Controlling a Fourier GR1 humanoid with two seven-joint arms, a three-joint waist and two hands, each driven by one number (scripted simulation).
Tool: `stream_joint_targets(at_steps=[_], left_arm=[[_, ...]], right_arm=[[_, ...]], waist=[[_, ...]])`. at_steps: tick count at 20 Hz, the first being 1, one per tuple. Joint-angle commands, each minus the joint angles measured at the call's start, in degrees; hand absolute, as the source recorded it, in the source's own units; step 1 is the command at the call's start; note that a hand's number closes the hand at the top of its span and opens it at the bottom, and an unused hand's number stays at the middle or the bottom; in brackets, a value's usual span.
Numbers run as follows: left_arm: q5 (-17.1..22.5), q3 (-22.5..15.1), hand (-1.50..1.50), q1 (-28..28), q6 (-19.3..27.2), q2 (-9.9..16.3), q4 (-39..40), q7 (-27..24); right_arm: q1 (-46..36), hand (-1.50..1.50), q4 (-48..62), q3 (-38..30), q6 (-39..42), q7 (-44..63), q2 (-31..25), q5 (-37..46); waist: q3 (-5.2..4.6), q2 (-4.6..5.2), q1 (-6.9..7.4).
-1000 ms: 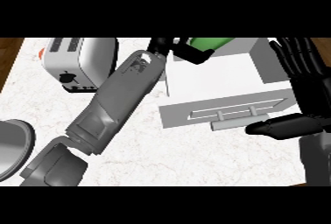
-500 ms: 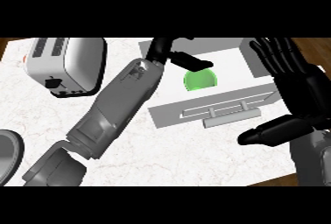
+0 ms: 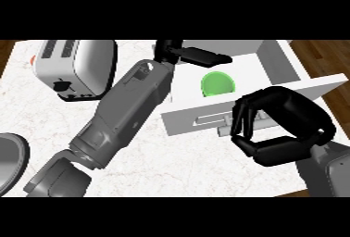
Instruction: Pick up the cup, place it into the drawer and close the drawer
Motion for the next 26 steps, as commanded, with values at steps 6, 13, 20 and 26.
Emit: stream_joint_targets(at_steps=[6,13,20,26], left_arm=[[4.14,1.19,-1.50,0.77,1.78,-0.01,2.23,-4.53],[6.32,2.30,-1.50,2.40,0.38,-0.01,-0.88,-7.04],[5.86,2.47,-1.50,10.53,-4.15,1.75,-3.17,-10.10],[6.34,2.28,-1.50,15.33,-7.41,6.90,-9.49,-6.54]], right_arm=[[4.91,-1.50,-3.24,5.55,3.86,2.14,-9.13,16.49],[4.95,-1.50,9.85,11.10,-5.67,-5.11,-5.94,35.47],[-0.49,-1.50,34.10,16.67,-10.36,-15.91,-3.48,45.75],[-9.61,1.50,55.02,11.45,-18.22,-23.63,-1.06,48.13]], waist=[[0.09,-1.34,5.31],[0.08,-1.82,9.83],[0.12,-1.54,12.82],[0.21,-1.67,15.72]])
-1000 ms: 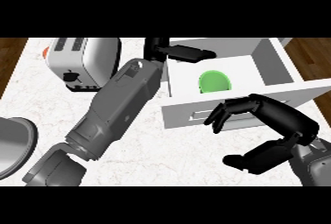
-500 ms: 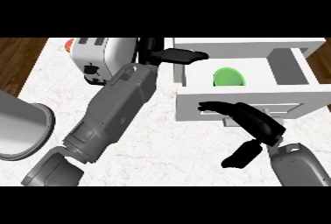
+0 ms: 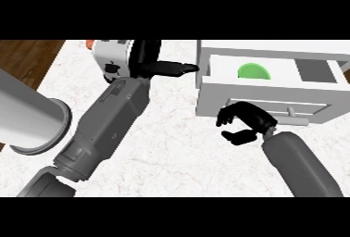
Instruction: Pick up the cup, place it into the drawer and close the drawer
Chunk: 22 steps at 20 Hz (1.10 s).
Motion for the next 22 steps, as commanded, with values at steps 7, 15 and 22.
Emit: stream_joint_targets(at_steps=[7,15,22], left_arm=[[0.56,-0.91,-1.50,8.63,-3.67,3.24,-7.99,2.03],[1.10,-1.09,-1.50,10.37,-7.53,6.67,-11.37,4.40],[1.04,-1.13,-1.50,11.22,-9.26,8.32,-12.35,4.65]], right_arm=[[-16.37,1.50,23.11,-12.20,-6.34,-12.42,-2.15,-2.92],[-25.87,1.50,30.19,-18.21,-7.71,-9.92,-6.43,-5.18],[-26.84,1.50,28.89,-19.94,-4.94,-9.70,-8.61,-7.65]], waist=[[0.27,0.65,3.95],[0.28,1.53,6.33],[0.24,2.16,7.53]])
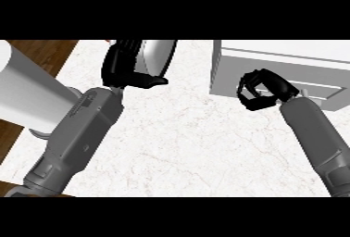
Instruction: Pick up the cup, place it into the drawer and close the drawer
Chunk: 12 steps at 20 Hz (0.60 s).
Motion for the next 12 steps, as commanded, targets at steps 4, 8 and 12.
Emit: stream_joint_targets(at_steps=[4,8,12], left_arm=[[0.42,-0.56,-1.50,2.46,-2.61,0.26,-1.32,0.14],[0.37,-0.36,-1.50,2.25,-2.79,1.04,-2.02,0.12],[0.51,-0.43,-1.50,3.46,-3.28,1.00,-2.20,-0.01]], right_arm=[[-9.28,1.50,1.21,-5.11,-4.57,3.96,-6.92,-0.74],[-9.61,1.50,0.01,-6.36,-0.90,4.69,-8.66,-2.90],[-8.09,1.50,-0.90,-6.35,-0.19,4.33,-9.21,-3.35]], waist=[[-0.57,1.26,2.97],[-0.61,1.07,3.60],[-0.58,1.43,3.43]])
